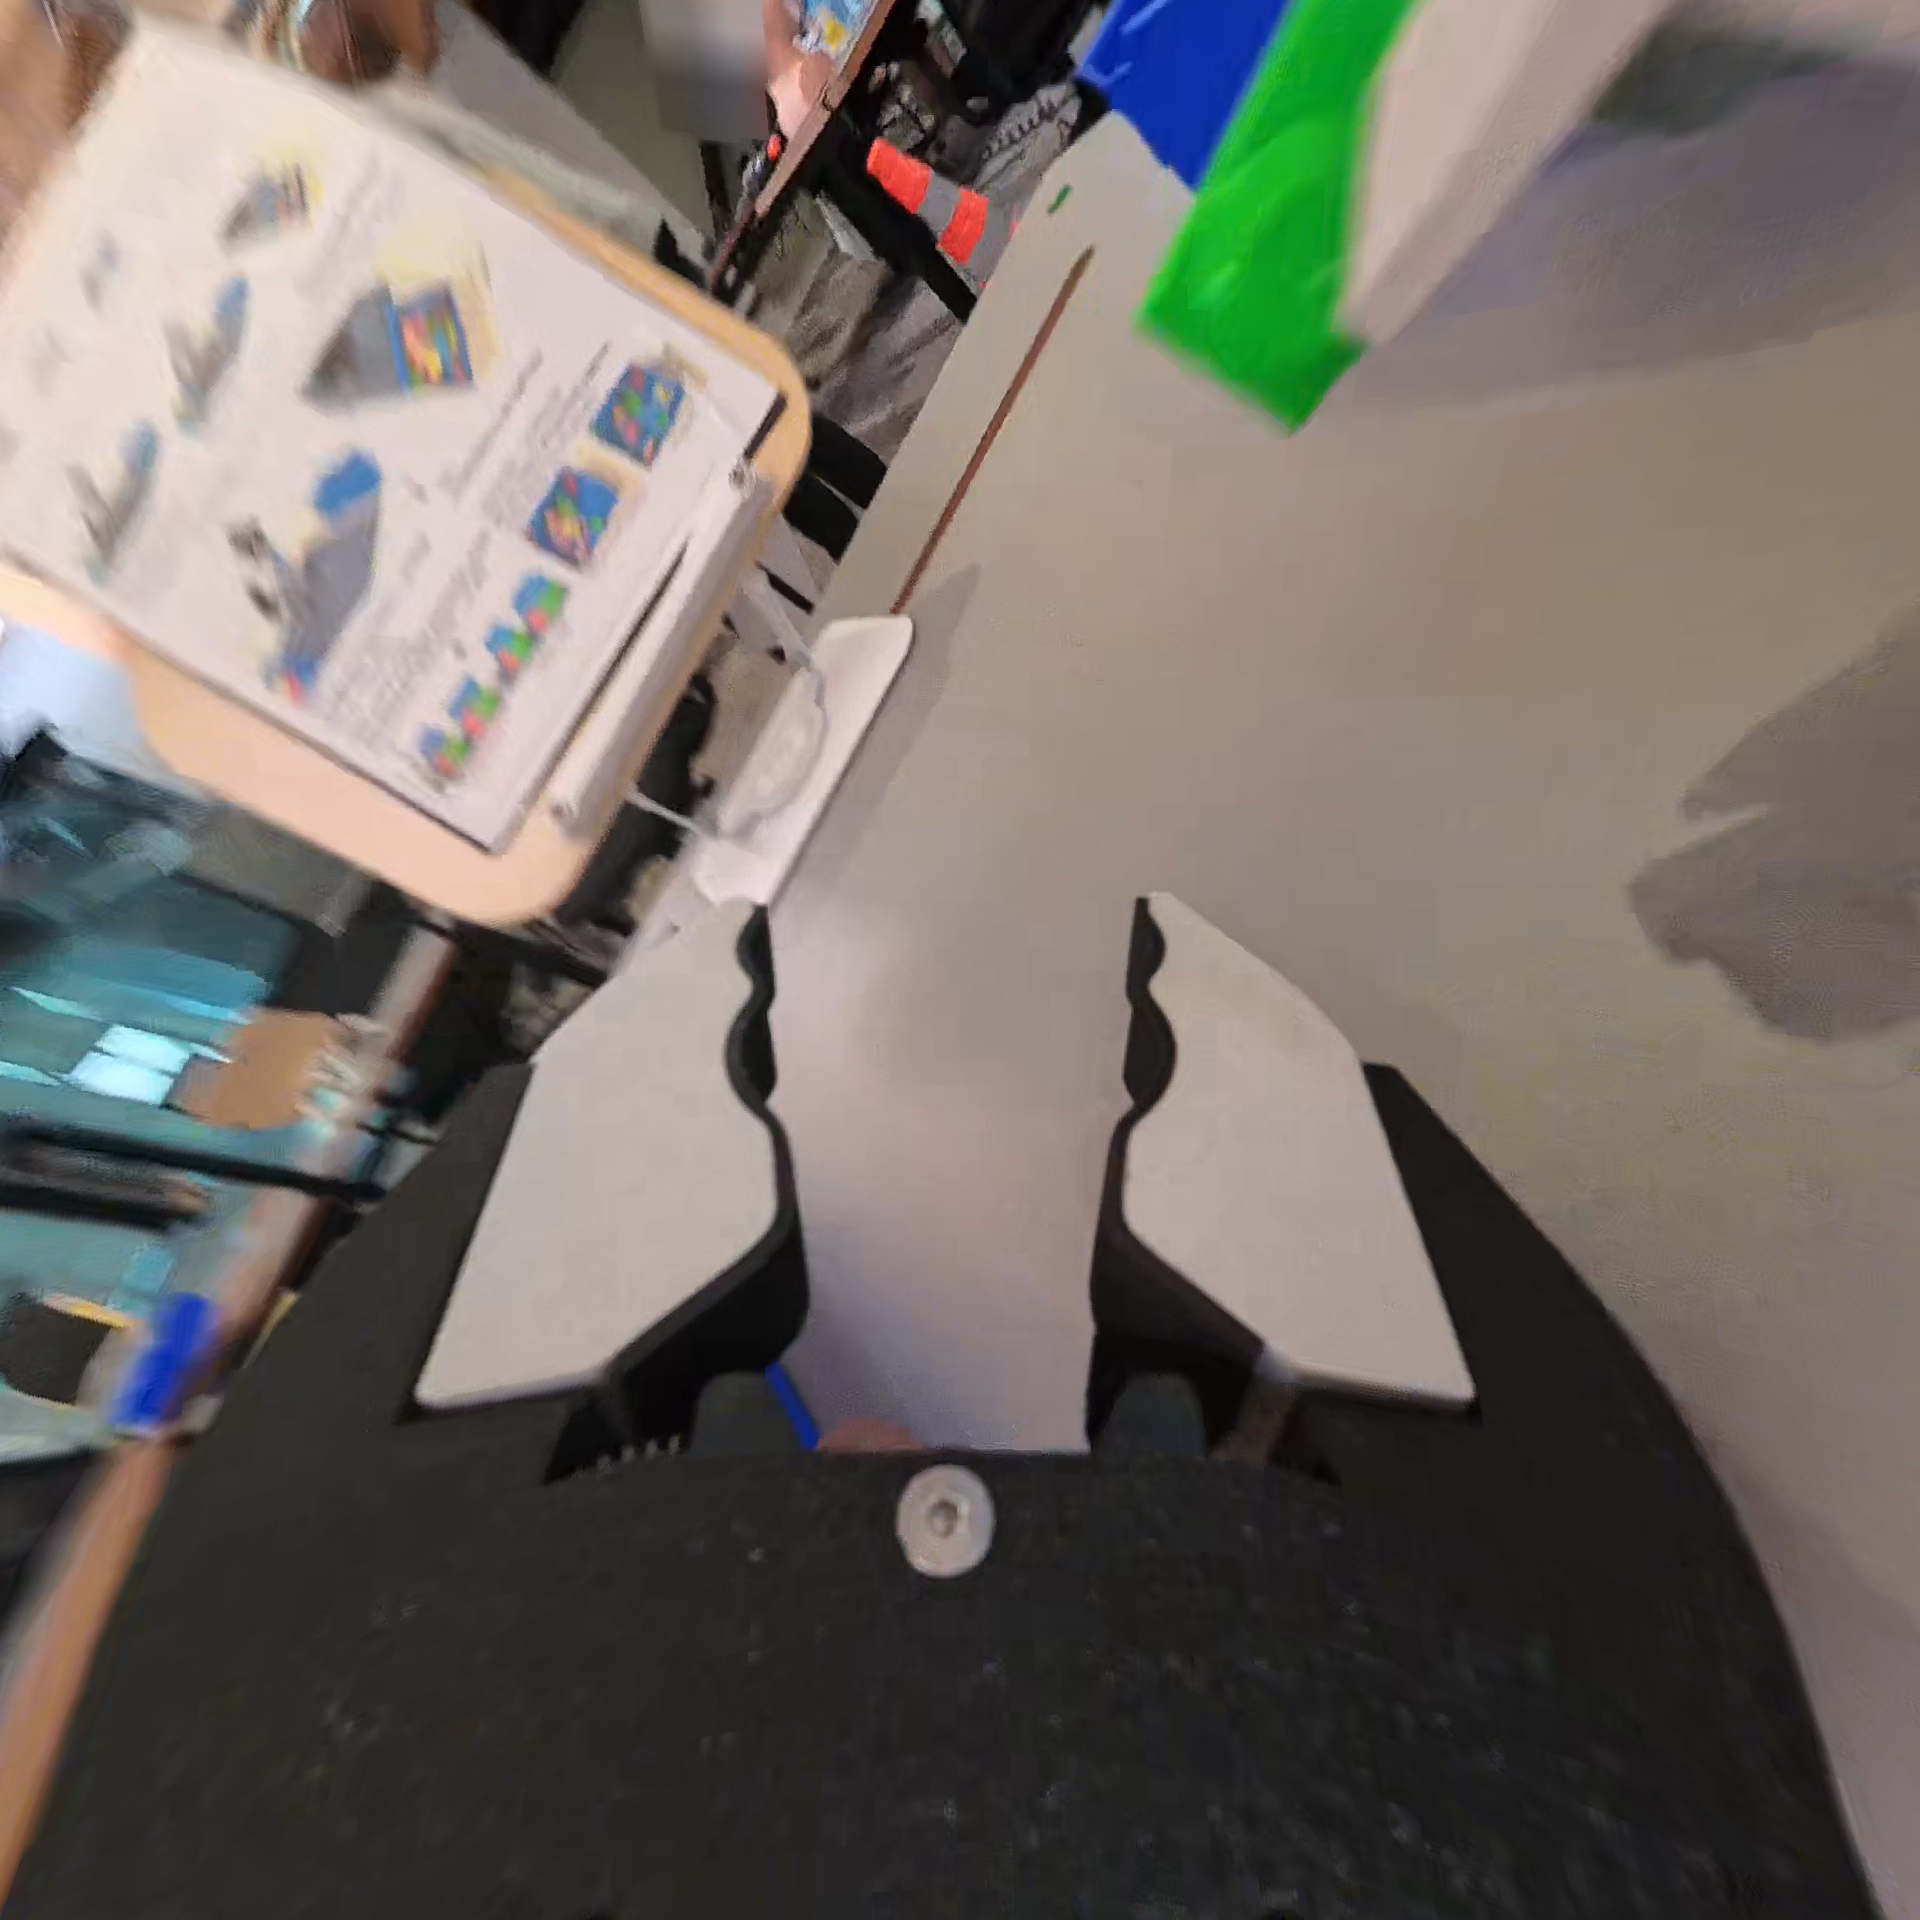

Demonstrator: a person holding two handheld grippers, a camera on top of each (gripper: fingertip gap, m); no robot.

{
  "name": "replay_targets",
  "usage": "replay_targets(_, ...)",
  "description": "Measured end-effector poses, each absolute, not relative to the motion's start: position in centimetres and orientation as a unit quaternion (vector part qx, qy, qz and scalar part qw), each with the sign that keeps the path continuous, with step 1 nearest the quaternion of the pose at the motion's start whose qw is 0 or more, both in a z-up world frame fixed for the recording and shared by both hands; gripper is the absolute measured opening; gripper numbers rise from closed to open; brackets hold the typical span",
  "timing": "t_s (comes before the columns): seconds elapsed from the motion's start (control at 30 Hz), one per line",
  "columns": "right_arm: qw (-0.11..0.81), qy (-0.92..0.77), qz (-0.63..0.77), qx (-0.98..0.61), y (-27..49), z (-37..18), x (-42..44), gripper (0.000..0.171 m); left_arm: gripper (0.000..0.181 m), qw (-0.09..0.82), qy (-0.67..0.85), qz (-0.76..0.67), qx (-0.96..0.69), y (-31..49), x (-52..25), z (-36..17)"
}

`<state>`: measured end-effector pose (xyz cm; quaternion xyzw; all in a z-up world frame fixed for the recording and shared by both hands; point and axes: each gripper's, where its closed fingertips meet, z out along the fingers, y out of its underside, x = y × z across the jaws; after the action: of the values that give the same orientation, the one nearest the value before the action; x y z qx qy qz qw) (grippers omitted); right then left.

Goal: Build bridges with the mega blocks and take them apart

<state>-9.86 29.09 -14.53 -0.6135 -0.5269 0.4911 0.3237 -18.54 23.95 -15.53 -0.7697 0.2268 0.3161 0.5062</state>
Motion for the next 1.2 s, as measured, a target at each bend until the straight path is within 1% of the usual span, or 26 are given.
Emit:
replay_targets(0.2, 0.468, -0.496, 0.41, -0.605, 31.4, -14.6, -5.5, 0.051, 0.091, 0.574, 0.024, 0.157, -0.803, 20.7, -20.0, -16.7)
replay_targets(0.33, 0.51, -0.48, 0.37, -0.611, 31.5, -15.6, -3.5, 0.051, 0.098, 0.612, -0.083, 0.068, -0.784, 19.0, -19.6, -17.1)
replay_targets(0.43, 0.512, -0.462, 0.361, -0.628, 32.1, -16.0, -2.5, 0.051, 0.098, 0.62, -0.121, 0.037, -0.774, 18.5, -19.5, -17.6)
replay_targets(0.53, 0.525, -0.445, 0.343, -0.64, 34.0, -15.2, -1.2, 0.051, 0.096, 0.617, -0.118, 0.013, -0.778, 18.6, -18.9, -18.0)
replay_targets(0.6, 0.542, -0.435, 0.307, -0.65, 37.0, -13.7, 0.0, 0.051, 0.093, 0.619, -0.11, 0.014, -0.778, 18.7, -18.7, -17.9)
replay_targets(0.7, 0.554, -0.415, 0.264, -0.672, 43.8, -11.2, 1.5, 0.051, 0.088, 0.621, -0.103, 0.014, -0.777, 18.7, -18.2, -17.8)
replay_targets(0.8, 0.513, -0.428, 0.193, -0.719, 52.6, -13.1, 1.8, 0.051, 0.084, 0.622, -0.101, 0.005, -0.776, 18.8, -17.5, -17.8)
replay_targets(0.9, 0.425, -0.444, 0.193, -0.765, 58.3, -17.5, 0.2, 0.051, 0.083, 0.619, -0.097, 0.0, -0.779, 18.8, -17.0, -17.8)
replay_targets(1.0, 0.368, -0.474, 0.159, -0.784, 61.3, -20.9, -1.7, 0.052, 0.083, 0.622, -0.095, 0.013, -0.777, 18.6, -17.1, -17.3)
replay_targets(1.2, 0.315, -0.513, 0.086, -0.794, 63.5, -24.6, -3.9, 0.052, 0.081, 0.623, -0.093, 0.018, -0.777, 18.5, -17.3, -17.0)
